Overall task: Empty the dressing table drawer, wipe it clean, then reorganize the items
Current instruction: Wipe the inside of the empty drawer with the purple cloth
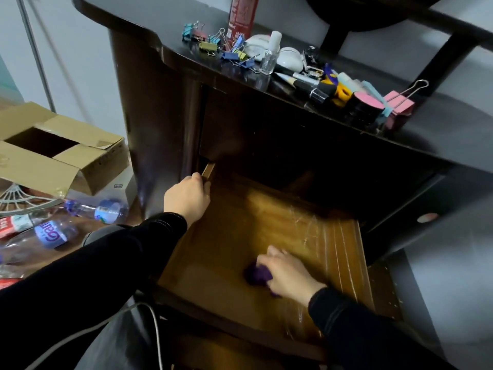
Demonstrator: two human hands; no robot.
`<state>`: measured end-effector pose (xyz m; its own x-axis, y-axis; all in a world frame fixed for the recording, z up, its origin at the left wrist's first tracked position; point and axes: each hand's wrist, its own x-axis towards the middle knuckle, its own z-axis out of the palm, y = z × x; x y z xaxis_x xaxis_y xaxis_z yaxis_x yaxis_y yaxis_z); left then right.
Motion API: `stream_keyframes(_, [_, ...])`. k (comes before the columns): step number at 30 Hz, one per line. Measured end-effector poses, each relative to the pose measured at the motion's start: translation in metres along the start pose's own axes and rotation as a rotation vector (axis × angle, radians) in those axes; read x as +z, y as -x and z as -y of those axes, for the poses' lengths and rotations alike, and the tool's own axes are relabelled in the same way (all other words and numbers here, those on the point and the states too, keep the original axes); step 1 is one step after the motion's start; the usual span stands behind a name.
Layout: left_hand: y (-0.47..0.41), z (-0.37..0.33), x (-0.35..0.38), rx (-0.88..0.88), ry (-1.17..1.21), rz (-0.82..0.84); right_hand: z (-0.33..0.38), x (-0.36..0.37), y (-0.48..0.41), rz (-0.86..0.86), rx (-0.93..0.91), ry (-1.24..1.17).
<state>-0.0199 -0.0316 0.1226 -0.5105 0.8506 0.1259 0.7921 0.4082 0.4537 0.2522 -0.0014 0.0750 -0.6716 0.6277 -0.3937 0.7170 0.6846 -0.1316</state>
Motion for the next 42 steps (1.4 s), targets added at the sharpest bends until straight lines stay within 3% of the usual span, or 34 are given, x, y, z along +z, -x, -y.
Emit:
stream_keyframes(5, [-0.001, 0.001, 0.002, -0.002, -0.001, -0.007, -0.008, 0.007, 0.008, 0.016, -0.058, -0.006])
stream_keyframes(12, [-0.008, 0.006, 0.012, -0.001, 0.002, -0.036, -0.073, -0.035, -0.097, -0.331, 0.265, -0.030])
stream_keyframes(18, [-0.012, 0.006, 0.014, -0.006, -0.029, -0.035, -0.095, -0.038, -0.141, -0.368, 0.425, 0.009])
stream_keyframes(23, [-0.012, 0.005, 0.012, -0.013, -0.019, -0.025, -0.075, -0.038, -0.112, -0.327, 0.295, -0.024])
stream_keyframes(30, [-0.002, 0.003, 0.005, 0.007, -0.003, -0.017, -0.010, 0.005, -0.008, -0.026, 0.062, -0.019])
stream_keyframes(35, [0.002, 0.001, 0.001, 0.014, -0.005, -0.022, -0.011, 0.012, 0.015, 0.089, -0.036, -0.037])
stream_keyframes(37, [0.000, 0.002, 0.002, 0.020, -0.004, -0.029, -0.021, 0.004, 0.000, 0.045, -0.017, -0.057])
stream_keyframes(42, [-0.007, 0.007, 0.011, 0.022, -0.016, -0.054, -0.061, -0.021, -0.065, -0.247, 0.183, -0.110])
